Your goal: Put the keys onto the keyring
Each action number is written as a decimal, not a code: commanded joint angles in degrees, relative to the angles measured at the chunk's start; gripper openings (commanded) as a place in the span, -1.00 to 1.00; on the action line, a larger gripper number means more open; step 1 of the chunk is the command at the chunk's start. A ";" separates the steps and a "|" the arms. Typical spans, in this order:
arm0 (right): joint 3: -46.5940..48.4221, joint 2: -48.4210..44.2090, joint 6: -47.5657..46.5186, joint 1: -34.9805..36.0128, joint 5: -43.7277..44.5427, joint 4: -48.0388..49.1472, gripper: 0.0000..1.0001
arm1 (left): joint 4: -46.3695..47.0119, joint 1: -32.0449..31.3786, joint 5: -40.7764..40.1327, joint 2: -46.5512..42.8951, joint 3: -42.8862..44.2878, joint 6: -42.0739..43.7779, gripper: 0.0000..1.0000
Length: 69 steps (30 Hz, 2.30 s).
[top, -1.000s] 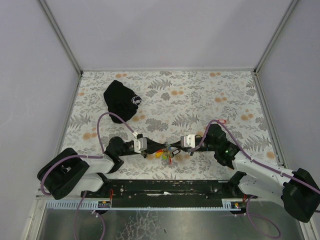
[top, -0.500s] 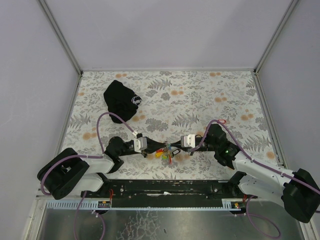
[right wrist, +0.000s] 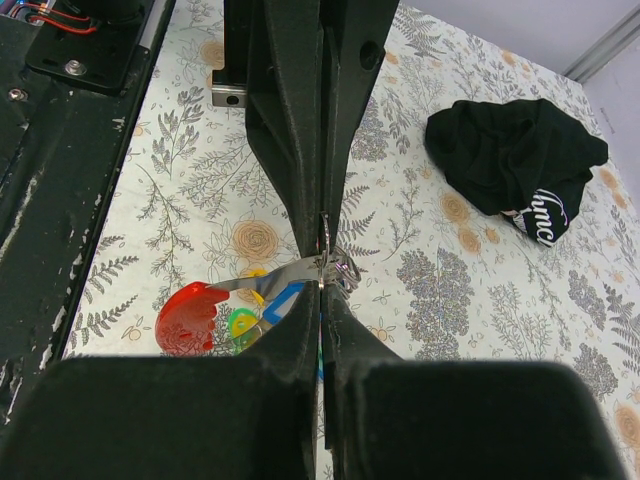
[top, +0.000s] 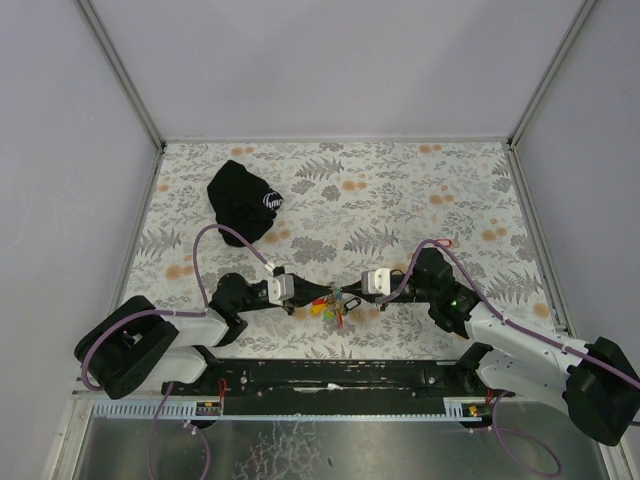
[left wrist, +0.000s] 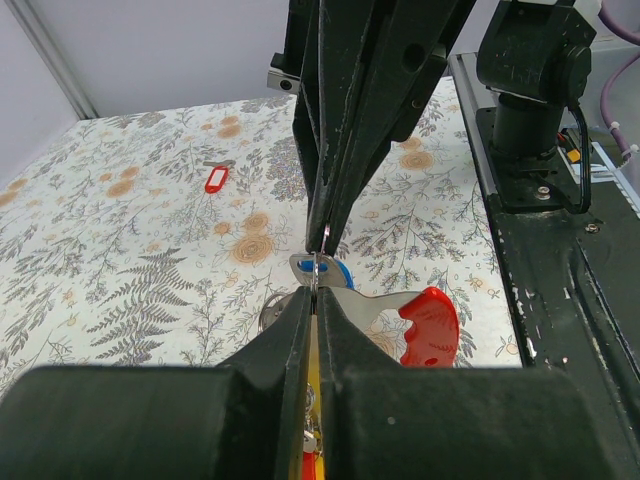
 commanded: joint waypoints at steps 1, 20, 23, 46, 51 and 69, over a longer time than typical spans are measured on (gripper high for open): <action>2.24 -0.47 0.75 0.39 0.21 2.35 -1.00 | 3.65 0.18 1.06 0.11 0.28 0.16 -1.00; 2.34 0.03 1.23 0.37 -0.91 2.79 -1.00 | 3.73 0.24 1.37 0.59 0.67 -0.05 -1.00; 2.34 -0.14 1.10 0.39 -0.78 2.45 -1.00 | 3.82 0.25 0.77 0.42 0.51 0.14 -1.00; 2.42 0.42 1.64 0.41 -1.01 3.15 -1.00 | 4.30 0.31 1.15 1.09 0.67 -0.14 -1.00; 2.43 0.57 1.70 0.41 -0.93 3.31 -1.00 | 4.49 0.29 1.49 1.06 0.76 -0.32 -1.00; 2.73 1.25 2.33 0.83 -1.77 4.22 -1.00 | 5.43 0.29 4.92 2.20 1.87 -1.69 -1.00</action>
